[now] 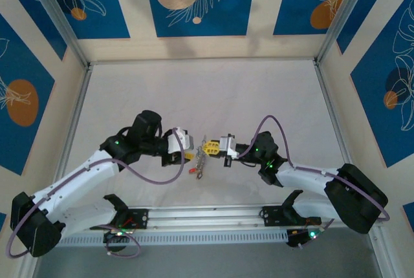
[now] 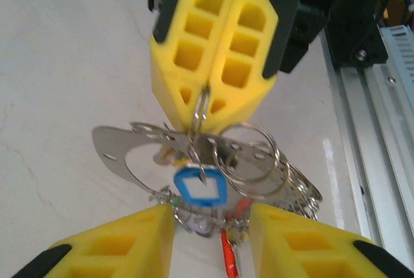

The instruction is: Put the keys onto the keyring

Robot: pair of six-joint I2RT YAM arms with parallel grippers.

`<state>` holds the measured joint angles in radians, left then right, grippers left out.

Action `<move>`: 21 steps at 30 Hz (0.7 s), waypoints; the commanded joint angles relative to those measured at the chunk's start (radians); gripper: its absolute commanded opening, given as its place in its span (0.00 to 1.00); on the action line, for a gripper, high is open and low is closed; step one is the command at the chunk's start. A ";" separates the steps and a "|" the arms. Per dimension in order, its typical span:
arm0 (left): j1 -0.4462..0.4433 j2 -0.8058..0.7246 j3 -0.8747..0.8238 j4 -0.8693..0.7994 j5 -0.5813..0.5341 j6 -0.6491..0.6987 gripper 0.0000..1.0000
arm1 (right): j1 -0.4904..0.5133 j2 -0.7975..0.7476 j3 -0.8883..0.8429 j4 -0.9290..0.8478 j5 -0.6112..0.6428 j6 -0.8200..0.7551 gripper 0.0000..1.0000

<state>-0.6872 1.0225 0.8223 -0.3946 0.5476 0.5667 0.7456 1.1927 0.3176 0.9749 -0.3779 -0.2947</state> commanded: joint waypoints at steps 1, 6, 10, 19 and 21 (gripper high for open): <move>0.003 -0.027 -0.010 0.123 0.034 -0.022 0.34 | -0.003 -0.016 0.010 0.038 -0.025 0.016 0.00; -0.007 -0.005 -0.025 0.138 0.023 0.002 0.32 | -0.003 -0.014 0.018 0.049 -0.031 0.027 0.00; -0.020 0.008 -0.061 0.191 0.015 -0.019 0.28 | -0.002 -0.006 0.018 0.066 -0.020 0.041 0.00; -0.064 0.034 -0.054 0.197 -0.032 -0.034 0.23 | 0.006 -0.018 0.021 0.050 -0.003 0.039 0.00; -0.070 0.033 -0.059 0.213 -0.029 -0.046 0.23 | 0.006 -0.018 0.024 0.044 -0.002 0.035 0.00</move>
<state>-0.7418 1.0489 0.7570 -0.2108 0.5148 0.5446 0.7460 1.1931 0.3176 0.9760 -0.3927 -0.2638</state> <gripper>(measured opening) 0.232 0.056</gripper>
